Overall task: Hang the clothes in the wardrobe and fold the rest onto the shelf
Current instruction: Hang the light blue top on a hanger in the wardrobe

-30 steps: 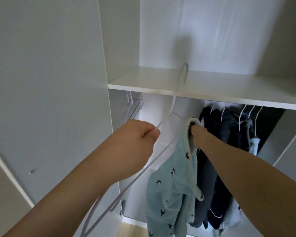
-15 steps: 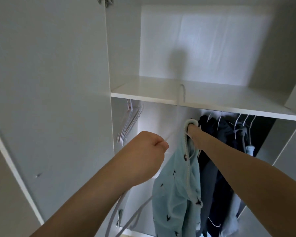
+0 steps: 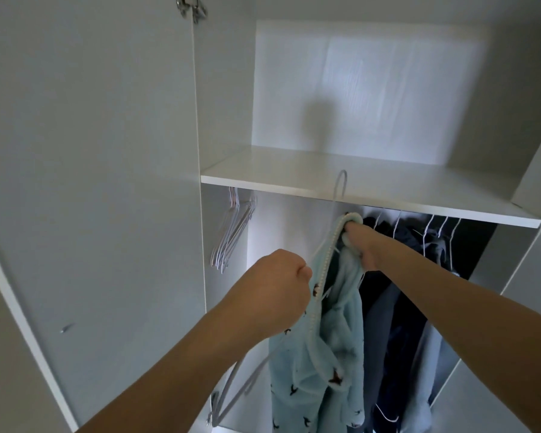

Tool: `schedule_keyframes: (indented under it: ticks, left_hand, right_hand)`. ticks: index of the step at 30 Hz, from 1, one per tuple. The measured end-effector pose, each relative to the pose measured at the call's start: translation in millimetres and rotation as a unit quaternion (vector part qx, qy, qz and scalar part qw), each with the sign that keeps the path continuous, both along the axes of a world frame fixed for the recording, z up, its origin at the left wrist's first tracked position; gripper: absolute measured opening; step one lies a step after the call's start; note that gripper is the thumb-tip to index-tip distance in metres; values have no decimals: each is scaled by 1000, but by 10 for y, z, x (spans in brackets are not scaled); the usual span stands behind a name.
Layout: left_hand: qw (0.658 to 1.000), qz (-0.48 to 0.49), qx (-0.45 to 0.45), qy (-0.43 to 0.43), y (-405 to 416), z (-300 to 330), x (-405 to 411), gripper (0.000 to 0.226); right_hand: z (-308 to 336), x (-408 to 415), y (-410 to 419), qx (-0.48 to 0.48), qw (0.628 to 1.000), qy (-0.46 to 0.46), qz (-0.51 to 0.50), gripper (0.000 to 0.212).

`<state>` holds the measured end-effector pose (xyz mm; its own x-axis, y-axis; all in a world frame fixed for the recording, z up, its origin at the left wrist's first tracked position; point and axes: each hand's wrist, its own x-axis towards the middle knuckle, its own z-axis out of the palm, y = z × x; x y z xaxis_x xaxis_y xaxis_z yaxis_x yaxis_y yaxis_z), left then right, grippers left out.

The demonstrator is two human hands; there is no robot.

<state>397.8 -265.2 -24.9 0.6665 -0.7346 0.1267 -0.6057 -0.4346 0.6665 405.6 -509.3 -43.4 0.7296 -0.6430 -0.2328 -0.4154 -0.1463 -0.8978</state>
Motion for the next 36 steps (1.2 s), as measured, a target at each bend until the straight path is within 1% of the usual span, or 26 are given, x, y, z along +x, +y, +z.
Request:
schedule_keyframes:
  ticks: [2, 3, 4, 7, 9, 10, 12, 13, 14, 15, 16, 17, 19, 21, 22, 23, 25, 26, 27, 28, 29, 30, 31, 32, 33, 36]
  left_hand:
    - [1000, 2, 0, -9, -4, -80, 116, 44]
    - [1000, 5, -2, -6, -6, -116, 183, 44]
    - [1000, 7, -8, -3, -15, -148, 248, 44]
    - [999, -3, -34, -5, -71, -248, 379, 44]
    - [998, -20, -58, -19, -98, -308, 437, 42]
    - [996, -30, -72, -31, -91, -322, 468, 41]
    - [991, -49, -108, -61, -42, -299, 534, 39]
    - [987, -62, -126, -75, -9, -277, 568, 38]
    - [984, -71, -136, -91, 26, -248, 596, 37]
    - [981, -79, -139, -106, 57, -223, 626, 37]
    - [981, -79, -132, -117, 81, -196, 657, 36]
    - [981, -73, -121, -132, 94, -184, 689, 37]
    - [975, -36, -66, -207, 86, -167, 720, 34]
    - [938, 63, -1, -340, 83, -181, 751, 18]
    - [906, 133, 15, -401, 92, -251, 761, 26]
    - [879, 192, 6, -436, 94, -356, 747, 43]
    - [852, 235, -102, -457, 90, -647, 695, 54]
    - [858, 232, -132, -439, 71, -797, 651, 53]
    - [883, 230, -141, -384, 28, -956, 637, 53]
    - [920, 237, -145, -276, -26, -1062, 636, 58]
    - [951, 251, -142, -115, -87, -1127, 666, 69]
    - [955, 252, -139, 76, -161, -1143, 720, 81]
    - [927, 234, -138, 260, -231, -1139, 774, 88]
    - [890, 196, -127, 391, -291, -1131, 814, 86]
    - [866, 164, -106, 460, -335, -1142, 846, 79]
    - [865, 142, -64, 477, -459, -1195, 913, 71]
  right_hand:
    - [102, -40, 15, 65, 997, 10, 40, 63]
    - [147, -58, 56, 100, 992, -6, 73, 68]
    - [208, -99, 130, 101, 991, -18, 87, 64]
    - [267, -55, 180, 111, 989, -55, 85, 22]
    - [281, -64, 229, 109, 987, -90, 79, 15]
    - [283, -87, 237, 83, 988, -103, 81, 13]
    - [269, -89, 217, -48, 985, -138, 91, 5]
    - [276, -104, 234, -107, 974, -160, 121, 2]
    - [274, -110, 249, -152, 961, -177, 148, 8]
    - [237, -89, 222, -197, 947, -192, 165, 23]
    - [231, -83, 225, -255, 934, -188, 167, 38]
    - [246, -88, 254, -328, 915, -175, 155, 43]
    - [262, -44, 263, -438, 874, -158, 137, 34]
    - [289, -45, 298, -440, 879, -105, 149, 28]
    - [295, -53, 311, -426, 889, -78, 147, 32]
    - [295, -63, 306, -413, 899, -68, 127, 36]
    - [268, -63, 232, -380, 918, -97, 64, 37]
    - [266, -76, 193, -361, 923, -128, 31, 36]
    - [277, -92, 167, -331, 929, -162, 8, 34]
    - [300, -107, 159, -300, 935, -189, -5, 30]
    - [313, -114, 152, -277, 940, -198, -12, 27]
    - [332, -124, 166, -267, 943, -200, -12, 27]
    - [342, -140, 180, -267, 943, -196, -10, 28]
    - [342, -167, 204, -270, 943, -195, -12, 30]
    - [334, -194, 213, -273, 941, -198, -15, 31]
    - [321, -324, 236, -261, 944, -201, -31, 32]
